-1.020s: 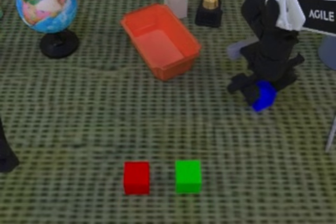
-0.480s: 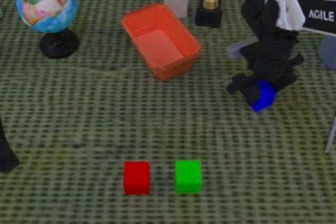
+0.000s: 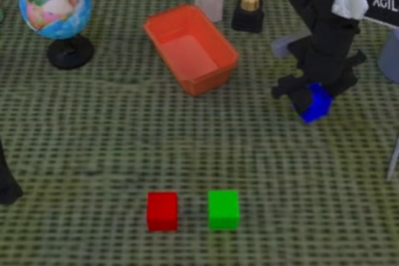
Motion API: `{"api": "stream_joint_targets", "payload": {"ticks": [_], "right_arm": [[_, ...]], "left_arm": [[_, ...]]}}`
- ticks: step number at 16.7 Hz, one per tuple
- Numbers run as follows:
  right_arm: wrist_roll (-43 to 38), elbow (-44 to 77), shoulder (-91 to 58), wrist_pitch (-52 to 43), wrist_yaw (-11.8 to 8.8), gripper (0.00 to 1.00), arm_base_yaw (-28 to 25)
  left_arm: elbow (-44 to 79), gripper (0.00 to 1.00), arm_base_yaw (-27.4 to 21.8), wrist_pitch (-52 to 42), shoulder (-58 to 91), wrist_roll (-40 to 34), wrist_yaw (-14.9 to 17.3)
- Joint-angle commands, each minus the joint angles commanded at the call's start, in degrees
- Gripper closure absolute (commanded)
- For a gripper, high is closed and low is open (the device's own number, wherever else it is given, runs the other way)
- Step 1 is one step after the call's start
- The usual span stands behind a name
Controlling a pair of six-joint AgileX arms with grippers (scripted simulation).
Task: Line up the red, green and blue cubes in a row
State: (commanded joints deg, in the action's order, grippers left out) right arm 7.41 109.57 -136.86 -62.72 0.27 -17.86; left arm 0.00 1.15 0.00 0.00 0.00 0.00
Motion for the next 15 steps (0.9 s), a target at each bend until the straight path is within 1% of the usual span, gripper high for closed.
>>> {"api": "stream_joint_targets", "payload": {"ticks": [3,9,12,15], "right_arm": [[0.1,3.6,1.9,-5.4,0.0,1.0,-0.3],[-0.7,3.3,2.8,-5.8,0.0,1.0,-0.5],[-6.3,-1.8,6.6,-4.4,-0.1,1.0,-3.4],[-17.0,-10.4,12.8,-2.2,-0.1,1.0,-8.0]], "left_arm": [[0.0,0.0,0.0,0.0,0.0,0.0,0.0],[0.0,0.0,0.0,0.0,0.0,0.0,0.0],[0.0,0.0,0.0,0.0,0.0,0.0,0.0],[0.0,0.0,0.0,0.0,0.0,0.0,0.0]]}}
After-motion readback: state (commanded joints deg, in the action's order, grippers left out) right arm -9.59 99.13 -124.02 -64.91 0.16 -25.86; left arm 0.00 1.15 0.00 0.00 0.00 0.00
